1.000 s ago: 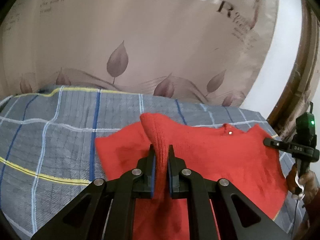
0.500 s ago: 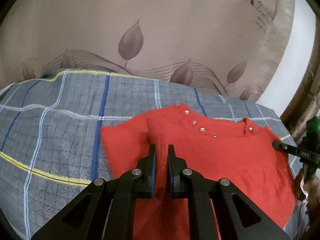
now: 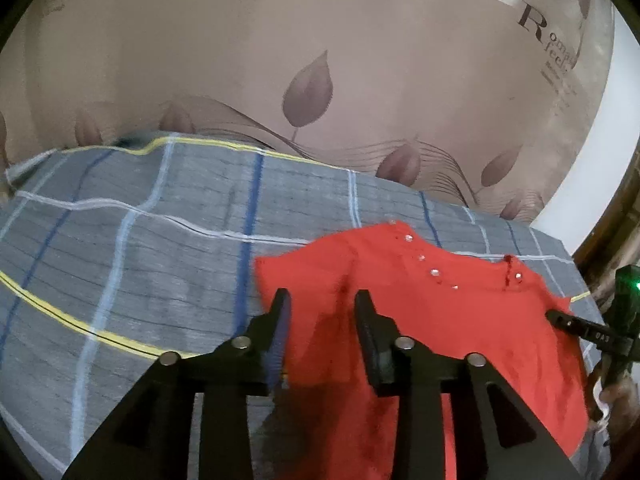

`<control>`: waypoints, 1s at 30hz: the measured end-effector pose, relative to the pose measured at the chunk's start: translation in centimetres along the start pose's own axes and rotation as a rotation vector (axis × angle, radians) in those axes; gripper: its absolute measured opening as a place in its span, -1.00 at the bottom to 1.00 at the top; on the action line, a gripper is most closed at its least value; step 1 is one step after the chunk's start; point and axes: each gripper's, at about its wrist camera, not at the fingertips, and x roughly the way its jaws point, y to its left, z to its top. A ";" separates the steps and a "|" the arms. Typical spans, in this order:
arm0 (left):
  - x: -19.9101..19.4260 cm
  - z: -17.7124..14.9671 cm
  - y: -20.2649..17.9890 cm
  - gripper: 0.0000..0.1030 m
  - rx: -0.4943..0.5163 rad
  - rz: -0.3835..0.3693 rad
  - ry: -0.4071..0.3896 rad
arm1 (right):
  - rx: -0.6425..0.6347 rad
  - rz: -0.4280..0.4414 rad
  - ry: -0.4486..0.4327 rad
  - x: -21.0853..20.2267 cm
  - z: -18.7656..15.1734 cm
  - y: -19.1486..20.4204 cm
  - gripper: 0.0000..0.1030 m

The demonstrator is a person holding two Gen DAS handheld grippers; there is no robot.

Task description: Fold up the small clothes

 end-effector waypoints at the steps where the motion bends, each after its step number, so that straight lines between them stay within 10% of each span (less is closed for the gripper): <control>1: -0.3 0.1 0.2 -0.28 0.007 0.005 0.001 | -0.001 0.000 0.004 0.1 0.0 0.0 -0.78; 11: -4.3 -1.4 2.6 -0.28 -0.008 -0.081 0.072 | 0.223 0.137 -0.165 -5.4 -1.7 -3.3 -0.53; 17: -7.7 -6.3 0.5 -0.28 0.017 -0.152 0.072 | 0.139 0.196 -0.150 -10.2 -7.1 -1.8 -0.53; 22: -9.6 -9.6 -1.9 -0.24 0.056 -0.103 0.034 | -0.017 0.047 -0.087 -11.3 -10.9 1.1 -0.53; 30: -10.3 -11.9 -2.5 0.34 0.007 -0.051 0.016 | -0.009 -0.071 -0.013 -10.0 -12.6 1.0 -0.56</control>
